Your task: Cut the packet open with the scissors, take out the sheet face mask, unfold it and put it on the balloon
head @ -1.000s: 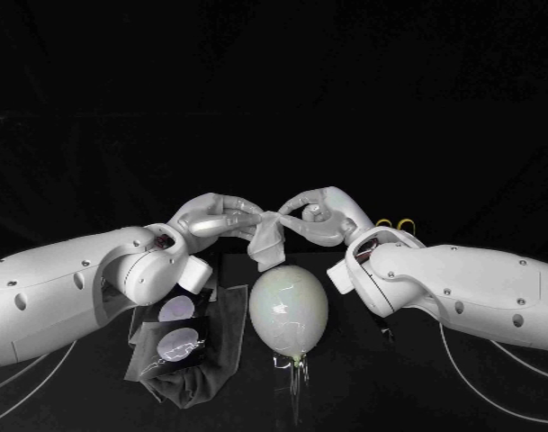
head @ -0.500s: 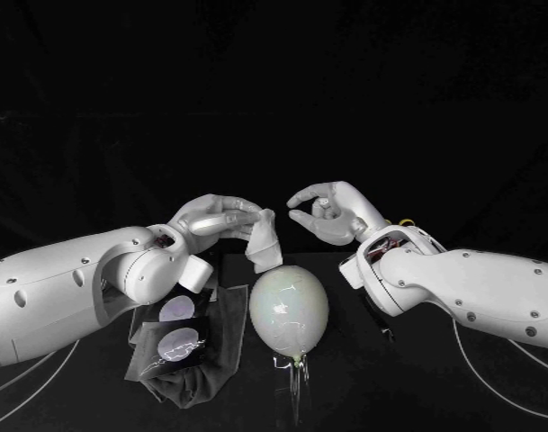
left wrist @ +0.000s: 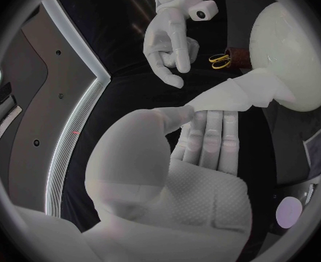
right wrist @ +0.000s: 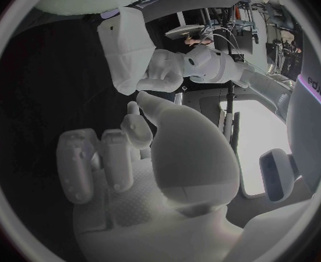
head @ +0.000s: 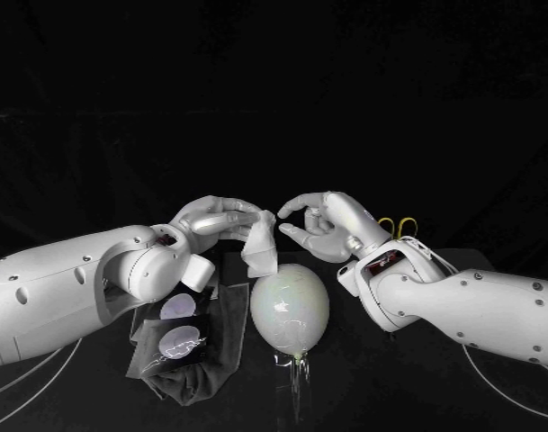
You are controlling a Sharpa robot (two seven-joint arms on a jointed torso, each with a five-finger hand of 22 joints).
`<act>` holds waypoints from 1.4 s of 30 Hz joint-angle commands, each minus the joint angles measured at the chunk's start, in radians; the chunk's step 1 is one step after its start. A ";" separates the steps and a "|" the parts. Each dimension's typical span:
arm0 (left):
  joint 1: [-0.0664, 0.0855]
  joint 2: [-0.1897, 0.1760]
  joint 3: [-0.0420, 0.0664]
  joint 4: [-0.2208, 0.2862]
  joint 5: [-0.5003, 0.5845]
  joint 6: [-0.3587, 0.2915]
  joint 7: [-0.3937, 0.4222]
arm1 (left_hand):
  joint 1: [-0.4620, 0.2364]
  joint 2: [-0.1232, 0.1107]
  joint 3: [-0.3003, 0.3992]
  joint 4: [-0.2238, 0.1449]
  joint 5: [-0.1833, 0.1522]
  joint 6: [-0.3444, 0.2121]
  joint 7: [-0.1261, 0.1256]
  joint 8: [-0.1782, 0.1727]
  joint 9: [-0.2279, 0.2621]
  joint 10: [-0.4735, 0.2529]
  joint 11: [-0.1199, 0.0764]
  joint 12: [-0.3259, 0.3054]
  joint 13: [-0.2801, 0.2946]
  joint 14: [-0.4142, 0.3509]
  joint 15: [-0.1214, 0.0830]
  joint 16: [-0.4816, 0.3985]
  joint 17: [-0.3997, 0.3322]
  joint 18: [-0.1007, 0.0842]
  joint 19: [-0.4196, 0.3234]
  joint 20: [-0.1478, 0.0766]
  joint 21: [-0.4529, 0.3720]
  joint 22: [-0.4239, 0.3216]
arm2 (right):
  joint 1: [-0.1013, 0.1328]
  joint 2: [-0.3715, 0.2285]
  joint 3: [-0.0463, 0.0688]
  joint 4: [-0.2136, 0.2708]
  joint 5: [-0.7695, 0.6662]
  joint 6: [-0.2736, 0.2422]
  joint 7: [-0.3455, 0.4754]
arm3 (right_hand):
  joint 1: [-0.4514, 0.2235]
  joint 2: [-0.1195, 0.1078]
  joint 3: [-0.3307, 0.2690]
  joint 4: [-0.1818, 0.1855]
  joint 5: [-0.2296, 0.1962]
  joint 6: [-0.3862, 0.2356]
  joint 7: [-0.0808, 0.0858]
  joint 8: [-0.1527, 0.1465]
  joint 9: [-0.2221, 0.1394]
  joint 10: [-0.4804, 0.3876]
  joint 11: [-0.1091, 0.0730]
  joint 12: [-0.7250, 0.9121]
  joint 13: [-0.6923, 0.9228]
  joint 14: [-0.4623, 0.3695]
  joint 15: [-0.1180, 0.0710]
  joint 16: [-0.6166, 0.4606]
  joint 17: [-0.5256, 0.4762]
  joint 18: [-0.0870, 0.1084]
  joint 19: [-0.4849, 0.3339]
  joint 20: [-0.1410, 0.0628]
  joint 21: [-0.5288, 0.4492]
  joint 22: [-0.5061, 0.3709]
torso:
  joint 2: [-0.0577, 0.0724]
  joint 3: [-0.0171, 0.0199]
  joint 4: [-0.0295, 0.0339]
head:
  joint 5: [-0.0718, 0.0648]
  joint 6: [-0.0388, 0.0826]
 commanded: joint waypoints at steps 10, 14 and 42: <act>0.001 0.002 0.001 0.018 0.030 -0.067 -0.055 | 0.008 -0.006 -0.006 0.004 0.003 0.006 0.003 0.009 0.289 0.034 -0.005 -0.005 -0.002 0.033 -0.007 0.005 0.000 0.016 0.038 -0.011 -0.007 -0.012 | -0.012 0.049 0.001 -0.031 -0.307 -0.093 -0.126 | 0.003 -0.048 -0.028 0.000 0.002 -0.014 0.009 -0.030 -0.020 -0.002 0.005 -0.013 -0.015 0.090 -0.005 -0.006 0.216 -0.007 0.089 -0.001 -0.019 0.254 | 0.000 -0.0004 0.0006 | 0.004 -0.007; 0.001 0.004 0.001 0.021 0.040 -0.067 -0.068 | 0.009 -0.007 -0.006 0.005 0.004 0.006 0.002 0.010 0.287 0.043 -0.008 -0.007 -0.002 0.042 -0.010 0.005 0.000 0.016 0.048 -0.015 -0.009 -0.016 | -0.014 0.068 0.001 -0.043 -0.368 -0.100 -0.139 | 0.022 -0.055 -0.027 -0.010 0.002 -0.016 0.010 -0.039 -0.025 -0.004 0.006 -0.017 -0.019 0.089 -0.004 -0.009 0.213 -0.006 0.087 0.000 -0.023 0.252 | 0.001 -0.0008 0.0006 | 0.008 -0.008; 0.001 0.007 0.003 0.017 0.060 -0.051 -0.093 | 0.005 -0.004 -0.017 0.021 0.004 -0.009 -0.018 0.027 0.280 0.139 -0.034 -0.004 0.003 0.128 -0.038 0.018 0.013 0.016 0.136 -0.047 -0.019 -0.039 | -0.016 0.075 0.001 -0.067 -0.498 -0.057 -0.190 | 0.046 -0.051 -0.016 -0.014 0.002 0.048 -0.009 -0.036 -0.036 0.007 -0.010 -0.006 -0.016 0.091 -0.016 -0.004 0.219 -0.009 0.094 -0.009 -0.011 0.256 | -0.002 -0.0022 0.0001 | 0.013 -0.021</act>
